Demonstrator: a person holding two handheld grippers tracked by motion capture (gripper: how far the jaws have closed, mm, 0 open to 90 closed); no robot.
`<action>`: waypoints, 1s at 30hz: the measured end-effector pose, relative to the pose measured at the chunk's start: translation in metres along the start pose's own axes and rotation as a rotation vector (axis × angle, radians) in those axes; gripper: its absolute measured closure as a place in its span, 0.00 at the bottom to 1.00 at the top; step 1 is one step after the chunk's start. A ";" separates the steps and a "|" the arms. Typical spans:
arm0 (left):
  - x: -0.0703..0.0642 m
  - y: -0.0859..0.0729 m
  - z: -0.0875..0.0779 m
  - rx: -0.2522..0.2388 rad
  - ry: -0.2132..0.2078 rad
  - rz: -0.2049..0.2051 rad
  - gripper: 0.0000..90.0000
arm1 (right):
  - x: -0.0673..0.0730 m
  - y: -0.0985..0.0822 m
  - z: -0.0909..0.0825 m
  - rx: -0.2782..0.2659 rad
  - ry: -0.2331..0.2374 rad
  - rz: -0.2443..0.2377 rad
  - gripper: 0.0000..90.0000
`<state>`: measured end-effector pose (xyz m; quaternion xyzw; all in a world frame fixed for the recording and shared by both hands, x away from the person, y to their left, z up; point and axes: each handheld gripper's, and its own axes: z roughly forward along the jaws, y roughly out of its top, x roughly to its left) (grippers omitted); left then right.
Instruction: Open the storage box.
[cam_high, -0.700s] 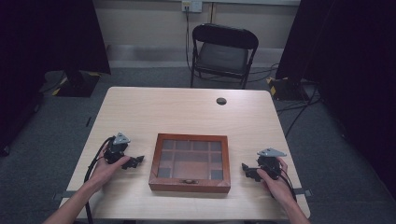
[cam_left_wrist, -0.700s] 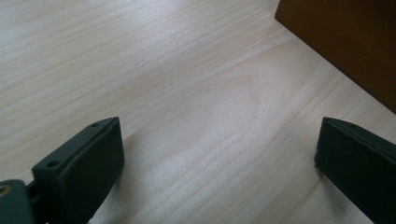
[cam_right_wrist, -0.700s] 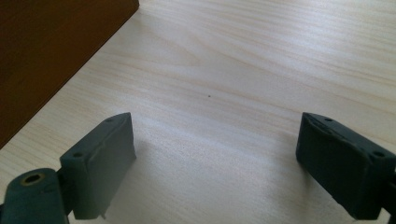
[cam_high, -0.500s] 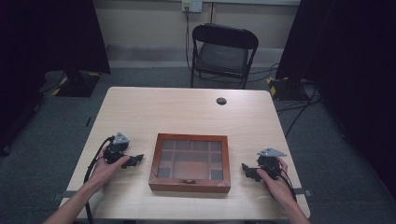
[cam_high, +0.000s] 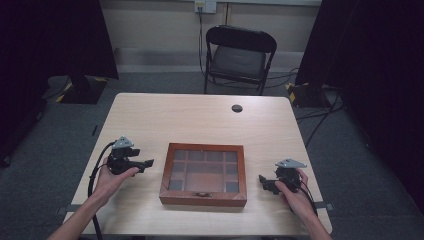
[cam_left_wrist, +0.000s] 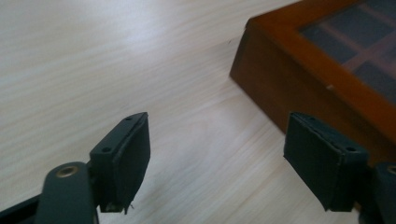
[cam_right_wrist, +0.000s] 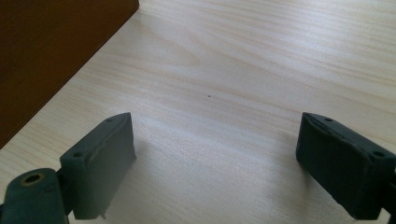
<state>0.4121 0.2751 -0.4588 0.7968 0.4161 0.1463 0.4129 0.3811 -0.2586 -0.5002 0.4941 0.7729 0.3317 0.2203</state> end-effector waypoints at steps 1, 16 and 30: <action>-0.003 0.003 -0.002 -0.007 -0.003 0.008 0.26 | 0.000 0.000 0.000 -0.001 0.002 0.000 0.12; -0.052 0.027 -0.007 -0.031 -0.134 0.101 0.33 | 0.000 0.000 0.000 -0.001 0.001 0.001 0.12; -0.085 0.041 -0.005 -0.032 -0.251 0.131 0.41 | 0.000 0.000 0.000 0.001 0.001 0.002 0.12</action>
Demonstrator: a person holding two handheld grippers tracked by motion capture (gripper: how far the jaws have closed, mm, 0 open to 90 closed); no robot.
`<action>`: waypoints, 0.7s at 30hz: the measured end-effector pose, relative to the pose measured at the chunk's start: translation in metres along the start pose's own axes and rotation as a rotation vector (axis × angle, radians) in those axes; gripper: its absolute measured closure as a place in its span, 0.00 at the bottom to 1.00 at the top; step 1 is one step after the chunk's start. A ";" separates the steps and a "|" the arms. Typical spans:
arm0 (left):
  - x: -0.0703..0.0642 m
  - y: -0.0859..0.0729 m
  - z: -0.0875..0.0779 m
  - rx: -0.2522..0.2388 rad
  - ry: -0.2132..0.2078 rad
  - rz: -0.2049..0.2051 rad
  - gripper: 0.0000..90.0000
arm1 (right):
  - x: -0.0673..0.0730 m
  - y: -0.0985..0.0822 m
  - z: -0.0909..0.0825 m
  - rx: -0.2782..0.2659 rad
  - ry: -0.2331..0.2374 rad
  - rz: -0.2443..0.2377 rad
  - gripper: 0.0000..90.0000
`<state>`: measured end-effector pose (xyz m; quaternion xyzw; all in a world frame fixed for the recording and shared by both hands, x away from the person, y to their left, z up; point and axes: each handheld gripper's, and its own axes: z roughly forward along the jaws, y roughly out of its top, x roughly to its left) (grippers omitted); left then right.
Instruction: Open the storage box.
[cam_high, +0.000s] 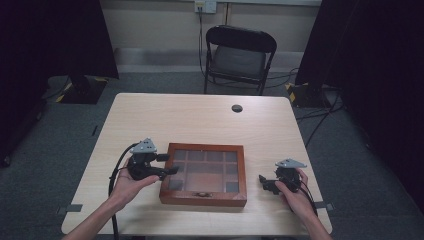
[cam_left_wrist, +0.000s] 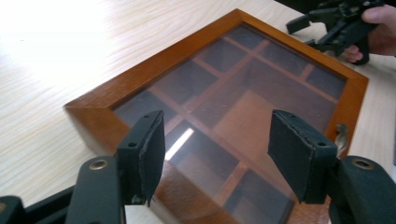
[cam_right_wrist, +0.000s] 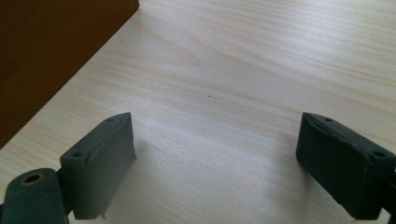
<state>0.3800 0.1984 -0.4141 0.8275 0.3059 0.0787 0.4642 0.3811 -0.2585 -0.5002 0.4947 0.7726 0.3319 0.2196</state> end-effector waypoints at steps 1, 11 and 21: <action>-0.003 0.003 0.002 -0.002 -0.011 0.007 0.41 | 0.000 0.000 0.000 0.000 0.000 -0.001 0.12; -0.027 0.019 0.020 0.019 -0.085 0.047 0.41 | 0.000 0.000 0.000 -0.001 0.000 -0.001 0.12; -0.041 0.022 0.035 0.042 -0.138 0.084 0.43 | 0.000 0.000 0.000 -0.001 0.000 -0.001 0.12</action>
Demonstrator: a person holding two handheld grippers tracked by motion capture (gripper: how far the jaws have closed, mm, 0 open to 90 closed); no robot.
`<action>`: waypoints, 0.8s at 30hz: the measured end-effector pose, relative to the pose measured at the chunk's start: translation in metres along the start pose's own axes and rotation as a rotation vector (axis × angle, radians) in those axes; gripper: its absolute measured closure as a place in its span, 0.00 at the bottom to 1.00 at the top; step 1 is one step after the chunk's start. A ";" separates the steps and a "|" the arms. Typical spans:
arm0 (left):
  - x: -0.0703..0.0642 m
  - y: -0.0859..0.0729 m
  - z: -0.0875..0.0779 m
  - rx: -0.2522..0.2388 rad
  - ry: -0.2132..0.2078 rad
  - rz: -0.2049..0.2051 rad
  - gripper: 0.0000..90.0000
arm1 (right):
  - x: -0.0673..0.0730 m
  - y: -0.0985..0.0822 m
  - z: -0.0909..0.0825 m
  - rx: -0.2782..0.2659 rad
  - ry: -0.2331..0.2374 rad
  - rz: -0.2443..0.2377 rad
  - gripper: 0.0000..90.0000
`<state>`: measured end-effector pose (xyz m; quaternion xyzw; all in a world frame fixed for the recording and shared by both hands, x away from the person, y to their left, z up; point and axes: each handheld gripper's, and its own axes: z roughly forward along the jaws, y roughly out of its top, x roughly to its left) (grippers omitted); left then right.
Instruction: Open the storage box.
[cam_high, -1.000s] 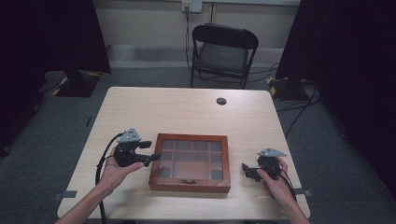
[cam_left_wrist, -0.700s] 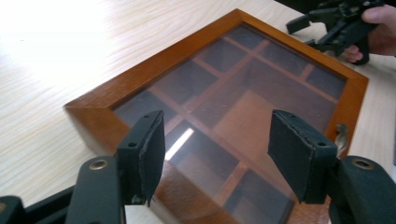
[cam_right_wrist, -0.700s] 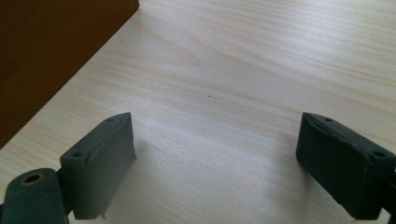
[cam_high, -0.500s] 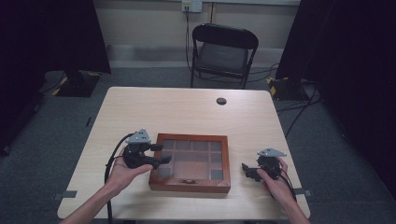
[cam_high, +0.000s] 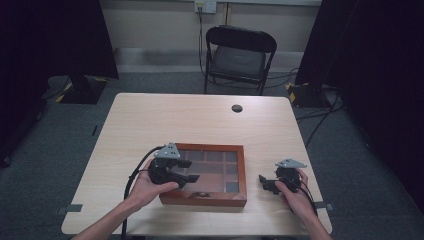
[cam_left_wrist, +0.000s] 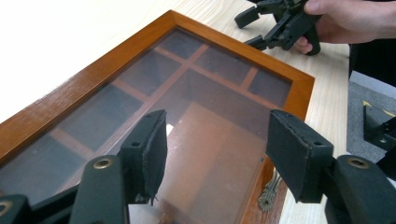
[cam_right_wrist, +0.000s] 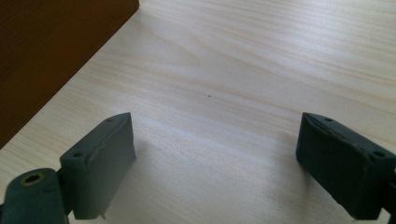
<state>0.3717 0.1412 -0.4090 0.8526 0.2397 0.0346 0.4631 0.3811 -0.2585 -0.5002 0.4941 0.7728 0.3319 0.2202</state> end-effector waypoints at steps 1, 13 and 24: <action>-0.001 0.000 0.001 0.001 -0.007 0.004 0.45 | 0.000 0.000 0.000 0.000 0.001 0.000 0.12; -0.013 -0.004 0.018 0.035 -0.138 0.019 0.67 | 0.000 0.000 0.000 0.000 0.000 0.000 0.12; -0.022 -0.014 0.031 0.097 -0.203 0.053 0.84 | 0.000 0.000 0.000 0.001 -0.001 0.001 0.12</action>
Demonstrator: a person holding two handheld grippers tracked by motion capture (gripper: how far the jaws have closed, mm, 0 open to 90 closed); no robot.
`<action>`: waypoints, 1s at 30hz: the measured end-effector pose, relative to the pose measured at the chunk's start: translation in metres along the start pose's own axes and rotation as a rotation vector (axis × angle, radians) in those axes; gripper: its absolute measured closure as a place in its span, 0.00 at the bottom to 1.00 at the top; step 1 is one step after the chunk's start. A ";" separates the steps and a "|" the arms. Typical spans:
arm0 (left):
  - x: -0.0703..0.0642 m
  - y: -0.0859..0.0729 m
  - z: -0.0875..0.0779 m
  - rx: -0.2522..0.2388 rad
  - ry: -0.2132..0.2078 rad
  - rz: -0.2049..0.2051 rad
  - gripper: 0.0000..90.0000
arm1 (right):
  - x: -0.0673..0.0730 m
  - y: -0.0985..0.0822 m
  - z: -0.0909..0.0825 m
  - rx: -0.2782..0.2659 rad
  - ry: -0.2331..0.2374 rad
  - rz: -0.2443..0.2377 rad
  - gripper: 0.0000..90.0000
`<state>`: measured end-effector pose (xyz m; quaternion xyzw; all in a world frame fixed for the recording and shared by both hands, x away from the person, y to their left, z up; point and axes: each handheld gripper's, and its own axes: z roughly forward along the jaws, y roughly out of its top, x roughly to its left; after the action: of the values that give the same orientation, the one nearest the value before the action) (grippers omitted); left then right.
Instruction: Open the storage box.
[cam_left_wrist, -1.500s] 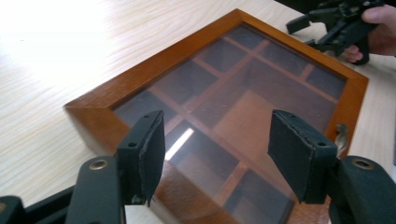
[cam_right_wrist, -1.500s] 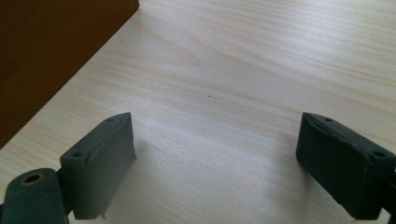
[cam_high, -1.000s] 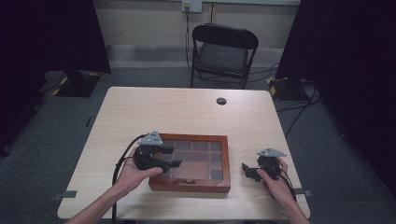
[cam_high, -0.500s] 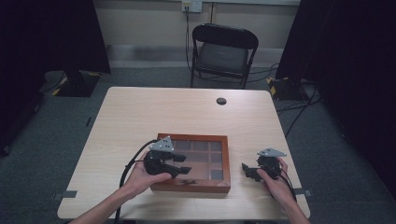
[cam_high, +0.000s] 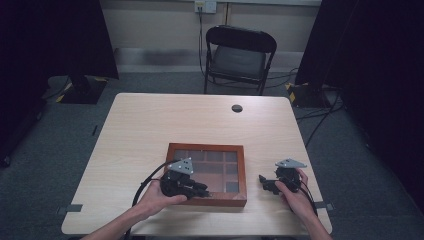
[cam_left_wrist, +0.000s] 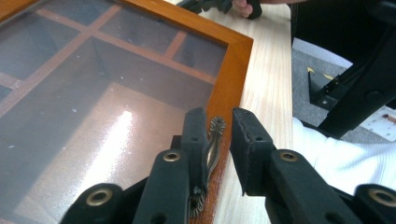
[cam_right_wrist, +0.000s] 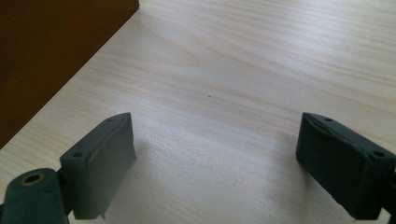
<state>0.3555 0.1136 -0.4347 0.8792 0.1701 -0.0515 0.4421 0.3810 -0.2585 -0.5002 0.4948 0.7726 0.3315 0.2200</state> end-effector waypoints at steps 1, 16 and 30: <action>0.000 0.000 0.000 0.000 0.000 0.000 0.85 | 0.000 0.000 0.000 0.000 0.000 0.000 0.12; -0.001 -0.008 0.003 -0.006 0.022 0.037 0.90 | 0.000 0.000 0.000 0.000 0.002 0.000 0.12; 0.001 -0.003 0.003 0.022 0.006 0.009 0.90 | 0.000 0.000 0.000 0.000 0.003 -0.001 0.12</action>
<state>0.3557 0.1135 -0.4393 0.8848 0.1670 -0.0488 0.4323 0.3812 -0.2586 -0.5002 0.4939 0.7731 0.3321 0.2190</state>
